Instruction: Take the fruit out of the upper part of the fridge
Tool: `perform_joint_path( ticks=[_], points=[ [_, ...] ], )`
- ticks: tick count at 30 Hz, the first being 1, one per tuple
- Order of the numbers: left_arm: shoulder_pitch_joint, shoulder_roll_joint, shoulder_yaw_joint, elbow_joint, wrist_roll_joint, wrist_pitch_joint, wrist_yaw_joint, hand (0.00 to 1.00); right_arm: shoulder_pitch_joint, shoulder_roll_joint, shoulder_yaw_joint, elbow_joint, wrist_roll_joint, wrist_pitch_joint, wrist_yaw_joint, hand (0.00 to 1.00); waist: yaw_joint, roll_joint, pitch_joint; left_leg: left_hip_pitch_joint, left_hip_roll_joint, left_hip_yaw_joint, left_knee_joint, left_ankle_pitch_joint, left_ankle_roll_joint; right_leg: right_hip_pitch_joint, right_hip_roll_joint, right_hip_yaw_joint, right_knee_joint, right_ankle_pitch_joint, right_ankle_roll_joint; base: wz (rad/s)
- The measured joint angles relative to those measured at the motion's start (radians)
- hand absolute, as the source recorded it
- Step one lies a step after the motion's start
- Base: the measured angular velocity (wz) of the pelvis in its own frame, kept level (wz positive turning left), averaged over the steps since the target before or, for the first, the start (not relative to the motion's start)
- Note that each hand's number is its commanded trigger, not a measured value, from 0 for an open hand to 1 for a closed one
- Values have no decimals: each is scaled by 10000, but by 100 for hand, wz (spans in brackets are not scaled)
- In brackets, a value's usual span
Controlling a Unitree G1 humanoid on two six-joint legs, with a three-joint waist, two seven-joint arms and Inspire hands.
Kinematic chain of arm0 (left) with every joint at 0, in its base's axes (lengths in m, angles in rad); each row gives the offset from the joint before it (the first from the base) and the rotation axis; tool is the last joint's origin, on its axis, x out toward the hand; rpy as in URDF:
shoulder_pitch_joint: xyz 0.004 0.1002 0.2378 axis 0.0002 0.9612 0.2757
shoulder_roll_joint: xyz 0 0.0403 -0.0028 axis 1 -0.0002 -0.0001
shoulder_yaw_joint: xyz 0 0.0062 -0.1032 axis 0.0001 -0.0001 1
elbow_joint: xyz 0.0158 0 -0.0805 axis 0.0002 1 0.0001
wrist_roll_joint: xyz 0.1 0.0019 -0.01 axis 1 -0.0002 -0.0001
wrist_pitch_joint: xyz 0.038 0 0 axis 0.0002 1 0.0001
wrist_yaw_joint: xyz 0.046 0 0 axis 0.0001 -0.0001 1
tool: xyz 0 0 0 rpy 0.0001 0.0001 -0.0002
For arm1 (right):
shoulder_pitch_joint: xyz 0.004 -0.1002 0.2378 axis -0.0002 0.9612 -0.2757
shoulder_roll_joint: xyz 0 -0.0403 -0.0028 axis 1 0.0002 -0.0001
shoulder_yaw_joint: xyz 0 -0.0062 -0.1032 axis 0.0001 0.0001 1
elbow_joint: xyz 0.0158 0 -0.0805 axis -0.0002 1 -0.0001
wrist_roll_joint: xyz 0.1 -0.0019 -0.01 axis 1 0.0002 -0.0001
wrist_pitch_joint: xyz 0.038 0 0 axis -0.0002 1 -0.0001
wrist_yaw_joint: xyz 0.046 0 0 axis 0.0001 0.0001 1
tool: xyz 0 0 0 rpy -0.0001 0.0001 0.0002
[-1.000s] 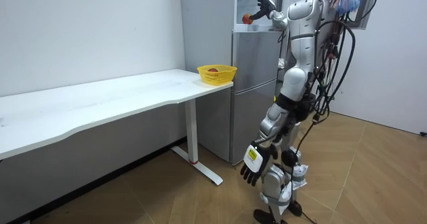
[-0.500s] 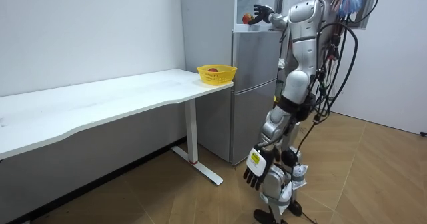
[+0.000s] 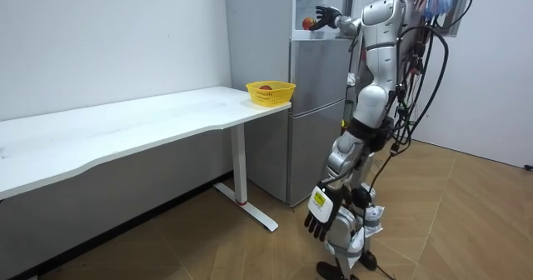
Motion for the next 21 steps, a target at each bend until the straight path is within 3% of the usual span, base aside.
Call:
perform_joint_path(
  ticks=[6, 9, 11, 17, 21],
  points=[
    [155, -4, 10, -33, 3, 38, -193, 0, -8, -159, -1, 299, 403, -78, 219, 0, 75, 110, -48, -11, -22, -5, 1, 18, 18, -7, -20, -4, 9, 0, 0, 0],
    [132, -3, 22, -153, -6, 41, -188, 0, -29, -524, 144, 776, 1183, -106, 425, 0, 233, 80, -63, -3, -40, -46, 6, 31, 27, 17, -37, -32, 8, 0, 0, 3],
    [278, -1, 18, -390, -6, 38, -152, 0, -145, -715, 456, 1130, 1764, -112, 567, 0, 255, 93, -25, 18, -38, -63, 26, 34, 32, 70, -47, -56, 9, 0, 0, 6],
    [230, -2, 22, -394, 2, 146, -97, 0, -420, -715, 453, 1603, 3133, -71, 653, 0, 227, 81, 65, -237, -62, -221, 182, 43, 25, -53, -92, -175, 1, 1, -2, 7],
    [212, 0, 17, -395, 0, 273, 47, 0, -422, -715, 360, 1635, 3625, -104, 583, 0, 229, 96, 63, -368, -63, -252, 210, 76, 18, -147, -92, -287, -9, 8, -13, 4]
  ],
)
